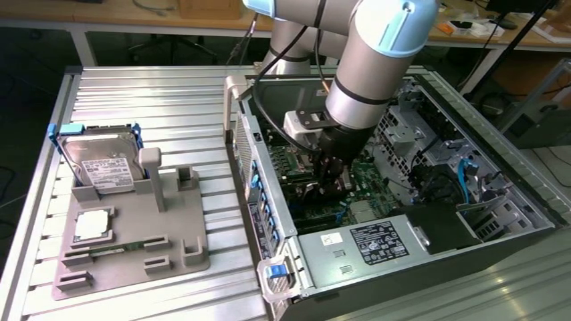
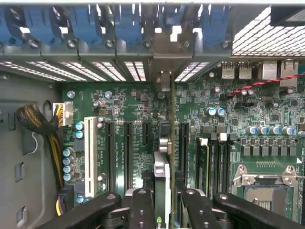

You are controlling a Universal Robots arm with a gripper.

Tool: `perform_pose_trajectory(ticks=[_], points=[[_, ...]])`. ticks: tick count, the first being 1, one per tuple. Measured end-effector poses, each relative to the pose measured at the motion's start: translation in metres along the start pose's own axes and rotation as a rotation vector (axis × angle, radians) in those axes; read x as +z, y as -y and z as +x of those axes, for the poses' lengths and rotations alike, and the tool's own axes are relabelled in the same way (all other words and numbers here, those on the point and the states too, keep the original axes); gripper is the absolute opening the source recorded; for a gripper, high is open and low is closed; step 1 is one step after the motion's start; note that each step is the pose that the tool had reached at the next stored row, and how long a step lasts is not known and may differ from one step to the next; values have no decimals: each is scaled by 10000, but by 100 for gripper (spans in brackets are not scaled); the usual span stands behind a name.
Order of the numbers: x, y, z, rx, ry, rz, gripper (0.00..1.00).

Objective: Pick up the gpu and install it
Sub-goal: 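Insert the gpu into the slot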

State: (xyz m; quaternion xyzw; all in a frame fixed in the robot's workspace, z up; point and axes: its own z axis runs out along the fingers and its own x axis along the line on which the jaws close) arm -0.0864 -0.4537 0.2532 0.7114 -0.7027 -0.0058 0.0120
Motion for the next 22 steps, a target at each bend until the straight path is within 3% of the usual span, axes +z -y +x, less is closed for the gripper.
perform_pose_trajectory(ticks=[22], points=[[75,2,-1,0,6,3,27]])
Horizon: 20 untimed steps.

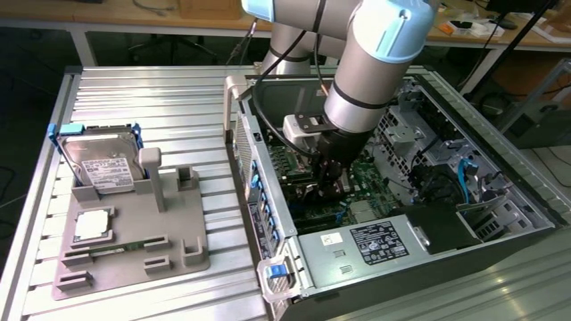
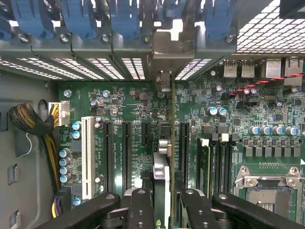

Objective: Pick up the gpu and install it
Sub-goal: 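Insert the gpu into the slot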

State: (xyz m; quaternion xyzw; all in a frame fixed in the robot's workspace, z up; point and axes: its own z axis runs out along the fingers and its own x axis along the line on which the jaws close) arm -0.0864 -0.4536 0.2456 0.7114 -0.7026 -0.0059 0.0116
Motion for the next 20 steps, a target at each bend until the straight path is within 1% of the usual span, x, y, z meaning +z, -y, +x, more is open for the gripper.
perform_pose_trajectory(ticks=[7,9,10,11,12,13,14,16,20], points=[[0,0,0,0,-1,-1,27],[4,0,-1,-1,11,5,28],[2,0,-1,0,5,2,28],[1,0,0,0,3,1,34],[0,0,0,0,1,0,34],[0,0,0,0,-1,-1,40],[-4,0,0,0,-5,-2,40],[-56,-2,0,1,-2,-1,40],[-220,-6,2,0,-1,-2,40]])
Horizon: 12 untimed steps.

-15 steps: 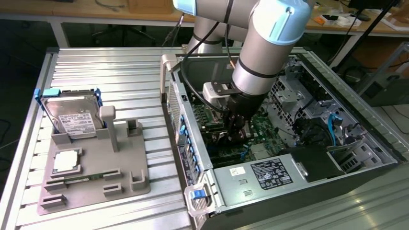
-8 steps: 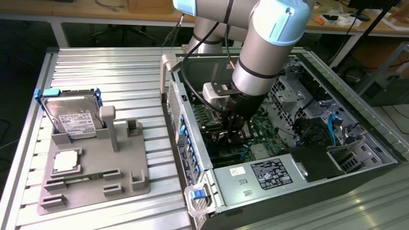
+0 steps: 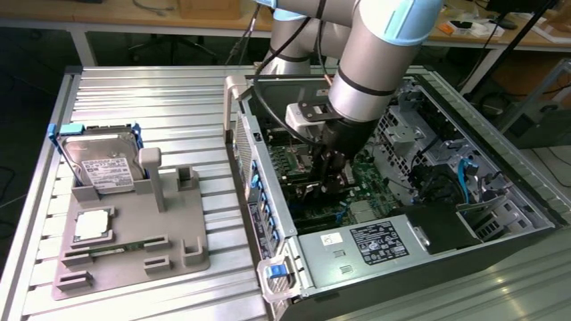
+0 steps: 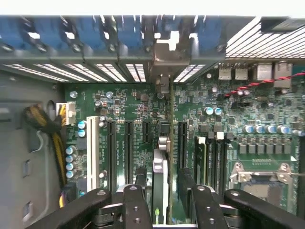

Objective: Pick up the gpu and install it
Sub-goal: 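Insert the gpu into the slot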

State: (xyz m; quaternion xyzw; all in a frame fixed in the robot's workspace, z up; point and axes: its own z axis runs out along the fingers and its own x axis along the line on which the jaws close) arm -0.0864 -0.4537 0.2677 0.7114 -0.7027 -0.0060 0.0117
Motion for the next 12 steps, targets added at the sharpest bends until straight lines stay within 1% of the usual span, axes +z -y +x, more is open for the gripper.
perform_pose_trajectory(ticks=[2,4,9,12], points=[[-62,-2,0,3,-1,0,40],[-99,-2,1,5,0,0,40],[-108,-2,0,6,-4,1,39],[-109,-3,1,6,-5,0,20]])
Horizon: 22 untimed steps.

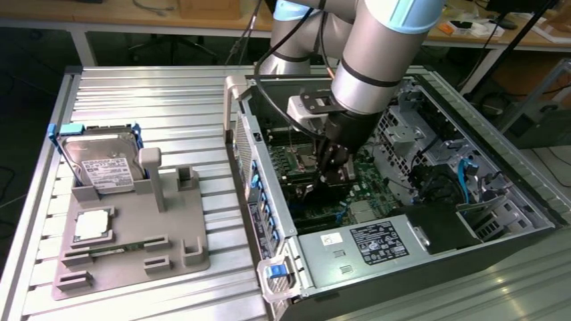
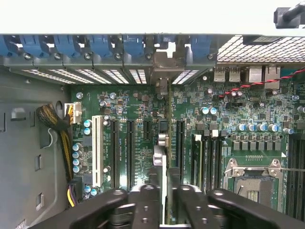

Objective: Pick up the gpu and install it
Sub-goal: 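Insert the gpu into the slot, then press down on the gpu until it lock into place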

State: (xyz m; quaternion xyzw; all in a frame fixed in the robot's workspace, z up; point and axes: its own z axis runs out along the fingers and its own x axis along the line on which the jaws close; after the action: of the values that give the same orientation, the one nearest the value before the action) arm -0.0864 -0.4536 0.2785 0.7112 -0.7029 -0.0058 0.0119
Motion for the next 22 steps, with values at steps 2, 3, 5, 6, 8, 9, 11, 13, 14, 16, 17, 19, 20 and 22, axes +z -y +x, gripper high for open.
perform_pose_trajectory(ticks=[2,3,5,6,8,9,11,13,14,16,17,19,20,22], points=[[0,0,0,0,0,0,13],[0,0,0,0,0,0,13],[0,0,0,0,0,0,13],[0,0,0,0,0,0,13],[0,0,0,0,0,0,13],[0,0,0,0,0,0,13],[0,0,0,0,0,0,13],[0,0,0,0,0,0,12],[0,0,0,0,0,0,11],[0,0,0,0,0,0,11],[0,0,0,0,0,0,11],[0,0,0,0,0,0,11],[0,0,0,0,0,0,11],[0,0,0,-1,0,0,11]])
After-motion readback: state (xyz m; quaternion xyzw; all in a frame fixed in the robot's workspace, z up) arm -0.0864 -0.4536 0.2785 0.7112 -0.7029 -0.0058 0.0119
